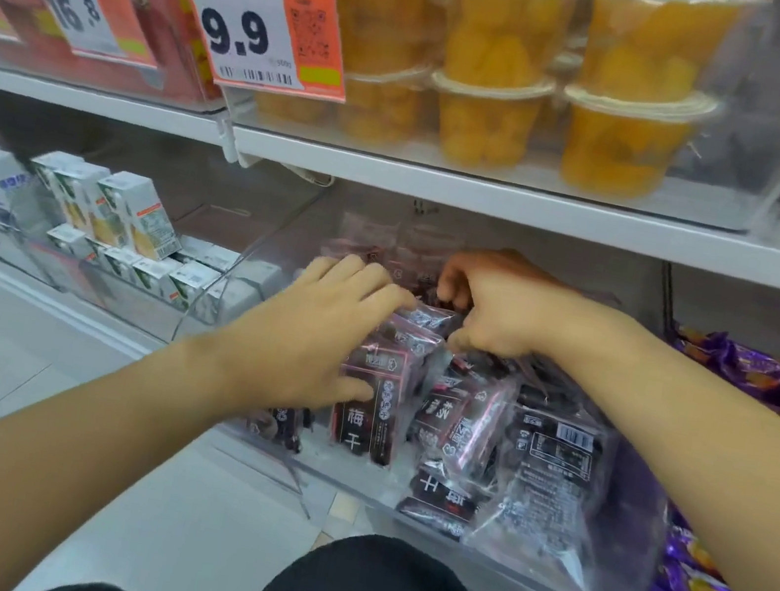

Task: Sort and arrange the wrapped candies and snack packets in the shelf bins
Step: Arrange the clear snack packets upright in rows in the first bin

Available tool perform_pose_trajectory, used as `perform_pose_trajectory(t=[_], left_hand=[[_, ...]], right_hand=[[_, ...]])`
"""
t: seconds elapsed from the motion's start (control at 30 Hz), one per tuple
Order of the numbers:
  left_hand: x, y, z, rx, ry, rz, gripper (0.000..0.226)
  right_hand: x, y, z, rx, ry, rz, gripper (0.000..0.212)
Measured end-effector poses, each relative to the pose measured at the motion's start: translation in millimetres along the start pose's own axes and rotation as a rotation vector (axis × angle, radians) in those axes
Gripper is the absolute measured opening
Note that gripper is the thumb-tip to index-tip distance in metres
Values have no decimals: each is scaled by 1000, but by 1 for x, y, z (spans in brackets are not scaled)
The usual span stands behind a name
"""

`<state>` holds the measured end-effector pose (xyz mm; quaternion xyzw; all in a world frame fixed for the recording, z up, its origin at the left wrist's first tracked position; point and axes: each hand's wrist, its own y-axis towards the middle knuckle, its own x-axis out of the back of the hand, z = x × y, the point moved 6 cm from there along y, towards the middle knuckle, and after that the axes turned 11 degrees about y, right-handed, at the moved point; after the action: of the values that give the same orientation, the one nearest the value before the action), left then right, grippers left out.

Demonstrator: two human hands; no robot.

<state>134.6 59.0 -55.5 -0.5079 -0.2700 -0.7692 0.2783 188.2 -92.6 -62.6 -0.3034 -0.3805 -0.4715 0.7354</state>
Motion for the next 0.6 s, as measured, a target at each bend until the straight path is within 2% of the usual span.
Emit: perform_pose_trajectory(t=[0.1,0.17,0.27,0.33,0.4,0.5,0.6], left_hand=[[-7,-2,-3,10,-70,180,84],[-13,-2,-3,57,-136,233,76],[-13,2,-2,54,-134,170,51],[-8,6,2,15,-35,27,44],[-7,9,3,7,8,-51,48],[-10,12,0,-2,49,-48,54],[-7,14,2,-22,87,-37,82]], right_hand=[[-2,0,0,-16,23,10,40],[-3,0,-1,-23,31,17,38],[-3,0,-1,-24,40,19,37],[-3,0,-1,-26,39,27,37],[-3,-1,-1,-30,39,34,37],[-4,-2,0,-43,33,45,36],[-2,-3,1,-48,14,31,33]])
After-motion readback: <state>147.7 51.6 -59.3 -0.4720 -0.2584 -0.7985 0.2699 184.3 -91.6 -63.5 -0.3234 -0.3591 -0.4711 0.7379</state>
